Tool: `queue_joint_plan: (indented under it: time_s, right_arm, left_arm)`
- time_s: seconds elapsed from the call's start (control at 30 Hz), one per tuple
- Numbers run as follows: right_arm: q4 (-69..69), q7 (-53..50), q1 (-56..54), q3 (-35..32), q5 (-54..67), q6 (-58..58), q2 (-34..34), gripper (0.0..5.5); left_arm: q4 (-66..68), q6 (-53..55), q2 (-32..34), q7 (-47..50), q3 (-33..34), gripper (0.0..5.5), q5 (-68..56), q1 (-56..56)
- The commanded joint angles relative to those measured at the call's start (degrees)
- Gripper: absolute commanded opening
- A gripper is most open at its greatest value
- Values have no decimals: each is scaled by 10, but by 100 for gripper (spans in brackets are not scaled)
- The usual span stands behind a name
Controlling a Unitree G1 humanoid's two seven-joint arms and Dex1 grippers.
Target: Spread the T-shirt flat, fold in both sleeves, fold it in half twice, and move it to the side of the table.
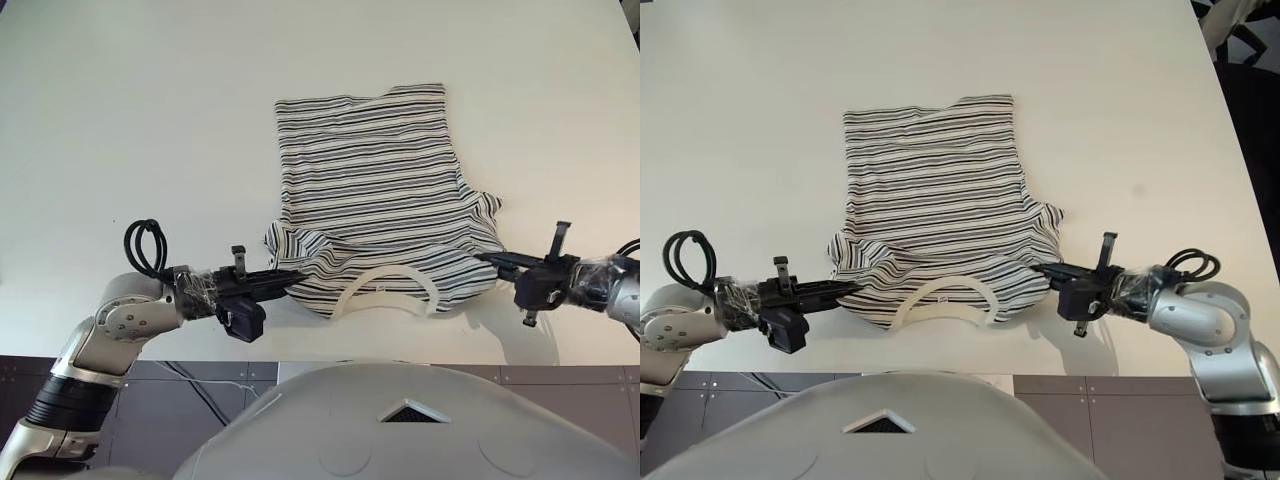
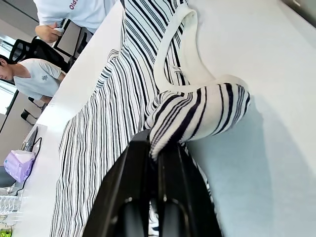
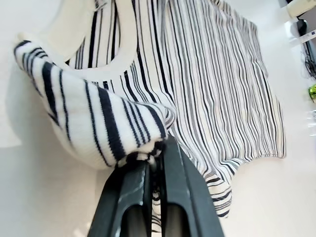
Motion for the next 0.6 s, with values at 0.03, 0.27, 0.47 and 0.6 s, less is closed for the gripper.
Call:
queue_joint_plan:
  time_s: [0.03, 0.27, 0.47, 0.6]
  right_arm:
    - [12, 2, -1, 36, -60, -7, -14, 13]
    - [19, -14, 13, 27, -86, 5, -26, 124]
    - [24, -28, 31, -27, -69, -3, -41, 153]
    - [-31, 3, 74, -61, 17, 10, -45, 153]
  left_arm:
    - [29, -32, 12, 17, -2, 10, 74, 8]
    - [9, -10, 23, 41, 6, 117, 34, 25]
    - [-81, 54, 100, 4, 45, 120, -143, 120]
    - [-107, 102, 136, -35, 110, 120, -260, 164]
